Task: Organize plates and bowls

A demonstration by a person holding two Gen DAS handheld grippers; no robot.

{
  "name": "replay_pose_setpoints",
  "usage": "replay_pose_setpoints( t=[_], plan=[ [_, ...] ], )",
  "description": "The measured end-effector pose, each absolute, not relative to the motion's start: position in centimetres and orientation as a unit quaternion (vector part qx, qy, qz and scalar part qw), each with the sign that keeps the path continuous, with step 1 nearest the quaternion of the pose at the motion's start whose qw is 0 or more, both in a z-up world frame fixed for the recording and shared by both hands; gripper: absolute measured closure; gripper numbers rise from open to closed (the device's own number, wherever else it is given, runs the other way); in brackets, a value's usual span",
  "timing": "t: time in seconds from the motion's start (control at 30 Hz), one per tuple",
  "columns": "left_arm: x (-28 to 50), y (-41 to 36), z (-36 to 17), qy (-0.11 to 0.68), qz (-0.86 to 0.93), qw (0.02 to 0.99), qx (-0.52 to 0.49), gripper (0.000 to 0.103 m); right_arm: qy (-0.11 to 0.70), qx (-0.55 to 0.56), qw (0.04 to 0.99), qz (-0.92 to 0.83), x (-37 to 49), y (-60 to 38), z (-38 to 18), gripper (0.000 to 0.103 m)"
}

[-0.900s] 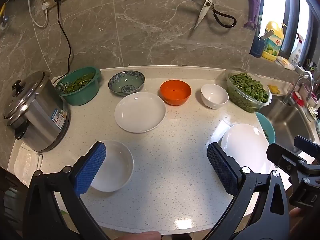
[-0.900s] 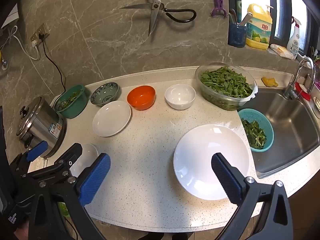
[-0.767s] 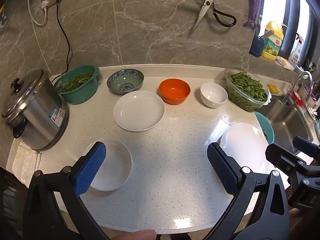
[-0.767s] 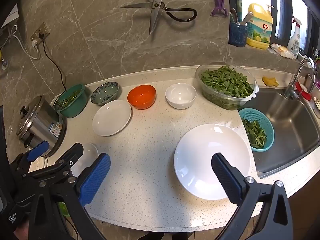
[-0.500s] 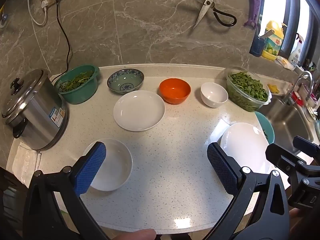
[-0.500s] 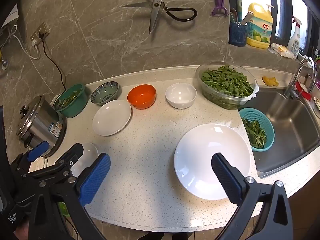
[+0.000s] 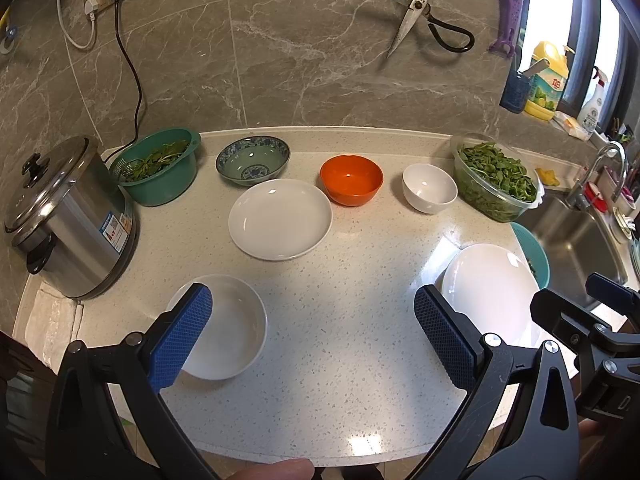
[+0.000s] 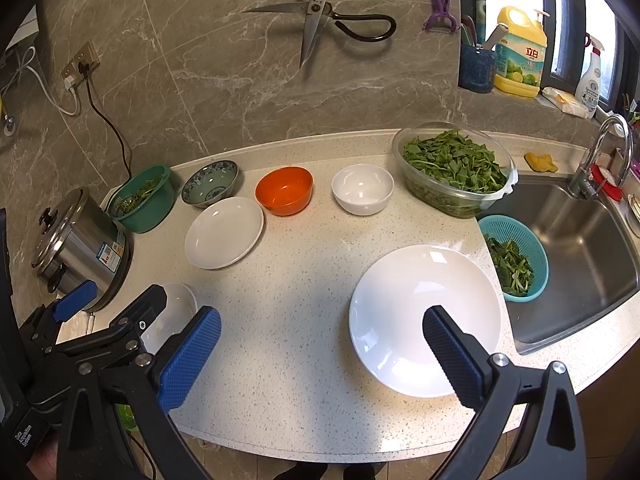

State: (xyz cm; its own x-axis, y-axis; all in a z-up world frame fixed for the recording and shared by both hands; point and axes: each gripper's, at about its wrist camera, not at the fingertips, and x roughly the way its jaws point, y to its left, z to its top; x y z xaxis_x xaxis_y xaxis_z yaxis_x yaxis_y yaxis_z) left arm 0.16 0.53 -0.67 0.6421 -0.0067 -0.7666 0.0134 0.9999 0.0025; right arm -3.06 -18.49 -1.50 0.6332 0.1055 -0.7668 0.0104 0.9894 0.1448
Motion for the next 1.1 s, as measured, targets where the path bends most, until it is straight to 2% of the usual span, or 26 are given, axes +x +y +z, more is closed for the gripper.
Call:
replay_pose_setpoints(
  t=[1.1],
  plan=[
    [-0.34,0.65,-1.07,0.424,-0.005,0.906,0.005,0.000,0.429,0.067,0.901,0.026,-3.38,-18.23,-1.83,0.000]
  ],
)
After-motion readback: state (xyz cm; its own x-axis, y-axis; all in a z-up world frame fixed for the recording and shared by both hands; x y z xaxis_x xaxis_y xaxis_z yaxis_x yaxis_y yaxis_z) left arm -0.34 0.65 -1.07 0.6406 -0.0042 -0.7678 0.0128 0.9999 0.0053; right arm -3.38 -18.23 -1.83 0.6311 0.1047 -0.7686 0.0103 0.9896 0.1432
